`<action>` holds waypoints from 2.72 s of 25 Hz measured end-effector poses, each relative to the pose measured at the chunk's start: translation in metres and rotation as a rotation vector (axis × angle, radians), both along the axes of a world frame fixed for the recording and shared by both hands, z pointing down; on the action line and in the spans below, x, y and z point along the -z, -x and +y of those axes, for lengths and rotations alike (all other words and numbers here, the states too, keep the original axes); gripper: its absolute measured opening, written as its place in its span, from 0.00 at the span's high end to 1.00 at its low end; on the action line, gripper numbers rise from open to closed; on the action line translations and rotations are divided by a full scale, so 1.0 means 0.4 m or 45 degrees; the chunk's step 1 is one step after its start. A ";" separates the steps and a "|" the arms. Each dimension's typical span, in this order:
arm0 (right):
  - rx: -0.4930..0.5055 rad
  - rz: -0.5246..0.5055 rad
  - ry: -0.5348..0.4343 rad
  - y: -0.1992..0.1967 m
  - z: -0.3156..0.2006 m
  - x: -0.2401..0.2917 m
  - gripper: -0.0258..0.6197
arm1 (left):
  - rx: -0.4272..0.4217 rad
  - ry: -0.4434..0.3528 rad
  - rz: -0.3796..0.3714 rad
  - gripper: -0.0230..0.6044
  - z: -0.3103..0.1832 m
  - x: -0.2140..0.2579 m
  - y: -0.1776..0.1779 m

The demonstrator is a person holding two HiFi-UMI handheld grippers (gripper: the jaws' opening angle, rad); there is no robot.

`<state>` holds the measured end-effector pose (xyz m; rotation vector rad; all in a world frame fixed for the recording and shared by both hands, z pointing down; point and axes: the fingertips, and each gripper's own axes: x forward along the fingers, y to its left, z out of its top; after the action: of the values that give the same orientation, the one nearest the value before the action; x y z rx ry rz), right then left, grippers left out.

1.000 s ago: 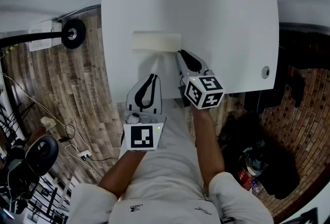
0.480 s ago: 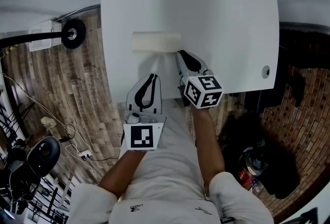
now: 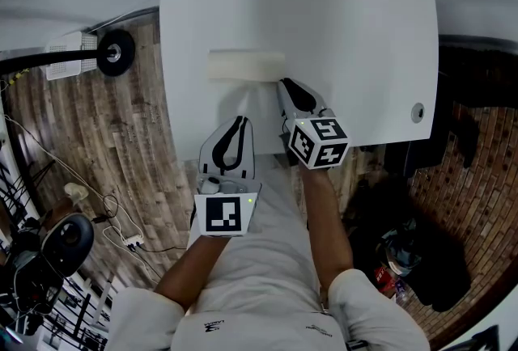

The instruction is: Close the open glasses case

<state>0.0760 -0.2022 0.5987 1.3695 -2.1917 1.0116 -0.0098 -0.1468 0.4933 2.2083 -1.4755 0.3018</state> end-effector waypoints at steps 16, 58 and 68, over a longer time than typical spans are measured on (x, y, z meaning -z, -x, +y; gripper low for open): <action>-0.009 0.022 0.006 -0.003 0.001 -0.005 0.90 | 0.001 -0.003 -0.003 0.94 -0.001 0.003 0.005; -0.047 -0.071 -0.574 0.009 0.137 0.723 0.97 | -0.062 -0.288 -0.034 0.94 0.021 0.500 0.021; -0.029 -0.050 -0.693 0.014 0.164 0.830 0.97 | -0.090 -0.380 -0.049 0.94 0.044 0.587 0.025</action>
<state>0.0703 -0.1366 0.2665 1.6013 -2.6027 0.4571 -0.0197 -0.1293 0.2585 2.5050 -1.5501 0.1553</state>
